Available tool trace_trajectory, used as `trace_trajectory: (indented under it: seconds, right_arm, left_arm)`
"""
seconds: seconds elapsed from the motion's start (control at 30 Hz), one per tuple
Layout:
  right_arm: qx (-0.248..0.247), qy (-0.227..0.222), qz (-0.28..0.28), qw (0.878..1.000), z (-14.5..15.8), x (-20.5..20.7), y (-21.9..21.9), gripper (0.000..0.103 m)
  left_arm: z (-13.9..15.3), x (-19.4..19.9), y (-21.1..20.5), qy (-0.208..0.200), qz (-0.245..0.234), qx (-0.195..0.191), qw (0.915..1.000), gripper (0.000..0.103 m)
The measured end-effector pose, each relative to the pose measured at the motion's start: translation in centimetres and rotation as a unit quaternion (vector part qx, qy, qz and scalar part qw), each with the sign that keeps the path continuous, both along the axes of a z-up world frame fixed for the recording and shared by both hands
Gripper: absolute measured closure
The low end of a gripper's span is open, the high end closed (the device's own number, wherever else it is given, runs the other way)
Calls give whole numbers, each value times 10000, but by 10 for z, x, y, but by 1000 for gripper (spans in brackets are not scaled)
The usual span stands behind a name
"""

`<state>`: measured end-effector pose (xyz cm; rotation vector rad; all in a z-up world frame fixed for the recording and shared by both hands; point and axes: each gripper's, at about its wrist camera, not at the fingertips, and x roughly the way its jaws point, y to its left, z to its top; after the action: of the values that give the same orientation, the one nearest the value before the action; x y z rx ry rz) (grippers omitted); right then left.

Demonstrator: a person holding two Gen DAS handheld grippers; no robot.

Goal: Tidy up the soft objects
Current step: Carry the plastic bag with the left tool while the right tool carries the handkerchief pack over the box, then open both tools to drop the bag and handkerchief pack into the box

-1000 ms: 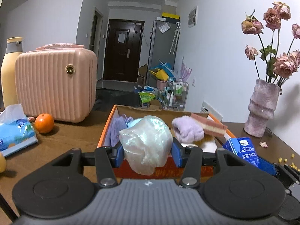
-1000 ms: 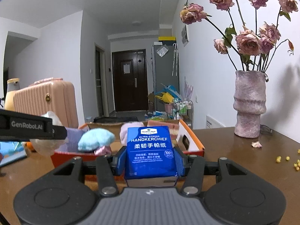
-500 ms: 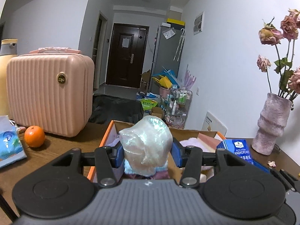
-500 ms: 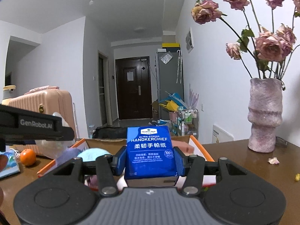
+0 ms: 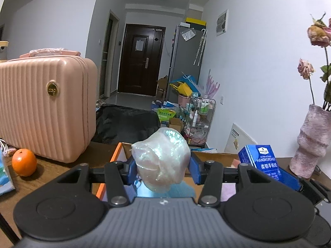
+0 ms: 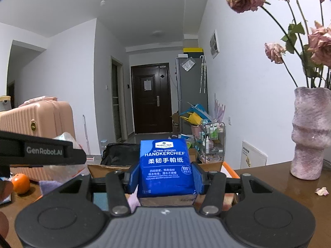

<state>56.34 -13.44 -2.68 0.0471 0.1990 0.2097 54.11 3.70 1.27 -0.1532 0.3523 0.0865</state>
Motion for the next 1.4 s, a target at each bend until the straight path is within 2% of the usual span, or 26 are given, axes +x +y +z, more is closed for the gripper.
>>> trace_trajectory:
  seconds: [0.3,0.37,0.4,0.47,0.5,0.53,0.57,0.63,0.73,0.8,0.83,1.4]
  right_arm:
    - [-123,81,114,9998,-1,30,9,52]
    - [-149,146,134,9997,-2,33,9,50]
    - [-143,175,110,9997,-3,33,8,49]
    - [-139,214,79,9996,-3,33,6,42]
    - [-133,207,39,9997,-2,33,4,38]
    - [-117,204,2,9997,-2,32,2,34]
    - [-83,207,-22,9997,-1,31,0,31]
    - [29,173,-98,9998,0,29,-7,18]
    - [110,100,-179,9997,3,25,-15,8]
    - [123,37,-227,9997,3,21,-19,0]
    - [131,-8,-243,9996,4,20,-20,0]
    - [-36,-66,-198,9998,4,1,-20,0]
  left_arm:
    - [-10,33,8,158,-56,12,9999,52]
    - [-13,36,8,229,-111,-1,9997,50]
    - [-13,37,8,259,-142,-20,9996,42]
    - [-13,37,8,308,-125,-23,9994,39]
    - [-13,36,9,296,-125,-9,9995,34]
    - [-12,35,10,291,-115,9,9995,23]
    - [-12,34,11,294,-70,-5,9995,19]
    - [-10,31,16,245,42,-88,9997,11]
    - [-6,26,22,173,133,-93,9997,0]
    - [-4,22,22,105,204,-68,9997,0]
    - [-3,21,23,84,192,-44,9998,0]
    - [-2,9,21,30,174,119,9998,0]
